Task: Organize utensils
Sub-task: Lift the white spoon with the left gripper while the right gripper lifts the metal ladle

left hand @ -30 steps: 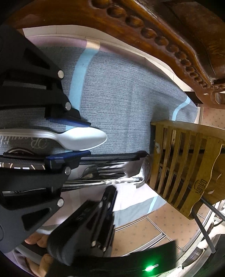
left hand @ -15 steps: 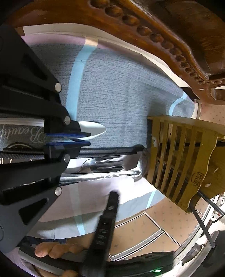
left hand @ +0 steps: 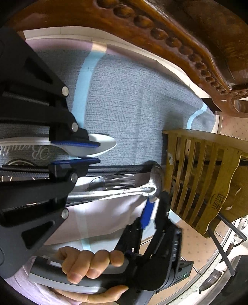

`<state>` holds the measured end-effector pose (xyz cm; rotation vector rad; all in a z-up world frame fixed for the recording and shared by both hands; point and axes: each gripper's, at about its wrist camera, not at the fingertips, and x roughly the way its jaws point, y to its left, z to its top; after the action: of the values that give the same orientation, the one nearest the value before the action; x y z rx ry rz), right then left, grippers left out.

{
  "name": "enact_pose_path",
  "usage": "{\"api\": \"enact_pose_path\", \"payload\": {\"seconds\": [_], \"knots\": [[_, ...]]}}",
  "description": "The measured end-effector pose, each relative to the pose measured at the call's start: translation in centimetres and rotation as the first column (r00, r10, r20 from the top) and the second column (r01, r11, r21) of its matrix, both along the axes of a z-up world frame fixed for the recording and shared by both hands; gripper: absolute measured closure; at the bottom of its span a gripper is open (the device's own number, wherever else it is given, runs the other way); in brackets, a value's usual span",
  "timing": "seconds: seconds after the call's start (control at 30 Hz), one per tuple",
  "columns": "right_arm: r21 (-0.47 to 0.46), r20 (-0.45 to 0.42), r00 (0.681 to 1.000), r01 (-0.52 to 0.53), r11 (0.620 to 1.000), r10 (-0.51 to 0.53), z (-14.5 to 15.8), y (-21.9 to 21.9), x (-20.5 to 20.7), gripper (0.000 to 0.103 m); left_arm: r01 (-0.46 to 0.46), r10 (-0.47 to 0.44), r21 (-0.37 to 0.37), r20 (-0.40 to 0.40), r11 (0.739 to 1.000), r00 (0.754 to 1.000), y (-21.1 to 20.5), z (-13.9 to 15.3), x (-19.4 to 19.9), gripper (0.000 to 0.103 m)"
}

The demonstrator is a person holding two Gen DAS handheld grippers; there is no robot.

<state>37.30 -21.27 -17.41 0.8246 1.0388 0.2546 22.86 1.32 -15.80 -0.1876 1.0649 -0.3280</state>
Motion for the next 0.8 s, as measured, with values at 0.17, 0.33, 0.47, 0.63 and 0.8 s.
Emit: {"api": "enact_pose_path", "payload": {"seconds": [0.17, 0.33, 0.47, 0.63, 0.8], "knots": [[-0.014, 0.076, 0.997, -0.004, 1.0, 0.005, 1.4, -0.8, -1.5, 0.102, -0.005, 0.005, -0.005, 0.007, 1.0, 1.0, 0.1, 0.1, 0.2, 0.093], [-0.146, 0.134, 0.99, -0.032, 0.989, 0.051, 4.5, 0.0, -5.1, 0.102, -0.008, 0.008, -0.013, 0.013, 1.0, 1.0, 0.3, 0.3, 0.1, 0.093], [-0.131, 0.085, 0.993, -0.076, 0.989, 0.087, 3.6, -0.1, -5.4, 0.093, -0.013, 0.013, -0.015, 0.012, 1.0, 1.0, 0.3, 0.3, 0.1, 0.093], [-0.037, 0.018, 0.997, -0.071, 0.997, 0.071, 0.5, -0.4, -5.5, 0.072, -0.011, 0.011, -0.014, 0.012, 1.0, 1.0, 0.2, 0.3, -0.1, 0.093], [0.119, 0.009, 0.999, -0.047, 0.992, 0.046, -1.7, -0.5, -4.7, 0.071, -0.012, 0.012, -0.015, 0.013, 1.0, 1.0, 0.3, 0.2, 0.2, 0.092]]}}
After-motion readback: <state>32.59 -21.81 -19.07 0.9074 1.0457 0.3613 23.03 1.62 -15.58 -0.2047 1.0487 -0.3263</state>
